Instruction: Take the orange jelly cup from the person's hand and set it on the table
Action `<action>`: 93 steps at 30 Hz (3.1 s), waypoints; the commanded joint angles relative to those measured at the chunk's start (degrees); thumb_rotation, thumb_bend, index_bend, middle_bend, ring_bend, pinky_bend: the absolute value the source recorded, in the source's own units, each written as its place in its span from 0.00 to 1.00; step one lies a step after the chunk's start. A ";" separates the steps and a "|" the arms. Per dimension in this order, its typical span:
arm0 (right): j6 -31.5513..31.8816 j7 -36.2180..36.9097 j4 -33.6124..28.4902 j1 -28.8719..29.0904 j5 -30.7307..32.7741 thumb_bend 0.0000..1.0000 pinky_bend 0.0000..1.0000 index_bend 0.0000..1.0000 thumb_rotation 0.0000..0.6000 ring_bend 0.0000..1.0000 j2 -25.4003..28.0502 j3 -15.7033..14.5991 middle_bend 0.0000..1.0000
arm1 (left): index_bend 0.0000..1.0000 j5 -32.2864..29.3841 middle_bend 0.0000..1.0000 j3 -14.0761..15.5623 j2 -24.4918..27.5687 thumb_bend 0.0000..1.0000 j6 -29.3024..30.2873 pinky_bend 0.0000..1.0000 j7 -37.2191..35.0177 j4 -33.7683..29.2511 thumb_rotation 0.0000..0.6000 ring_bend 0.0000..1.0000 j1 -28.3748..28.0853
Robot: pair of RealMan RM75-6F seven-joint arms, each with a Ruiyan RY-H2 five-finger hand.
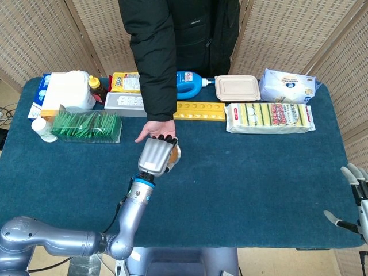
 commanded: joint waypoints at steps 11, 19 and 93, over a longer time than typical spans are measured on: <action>0.01 -0.97 -0.52 -0.03 -0.80 0.08 0.00 0.00 1.00 0.02 -0.11 -0.46 0.00 | 0.53 8.39 0.52 7.09 10.68 0.21 4.22 0.55 1.23 -18.83 1.00 0.42 4.44; -0.04 -2.20 -0.98 0.02 -1.38 0.08 0.00 0.00 1.00 0.02 -0.36 -0.75 0.00 | 0.53 14.28 0.52 15.16 18.31 0.21 2.35 0.55 -5.83 -20.50 1.00 0.42 9.75; 1.27 -7.66 -3.33 -0.14 -5.49 0.08 0.00 0.00 1.00 0.02 -1.03 -2.64 0.00 | 0.00 36.27 0.00 29.79 44.11 0.05 20.44 0.01 -56.19 -2.48 1.00 0.00 47.33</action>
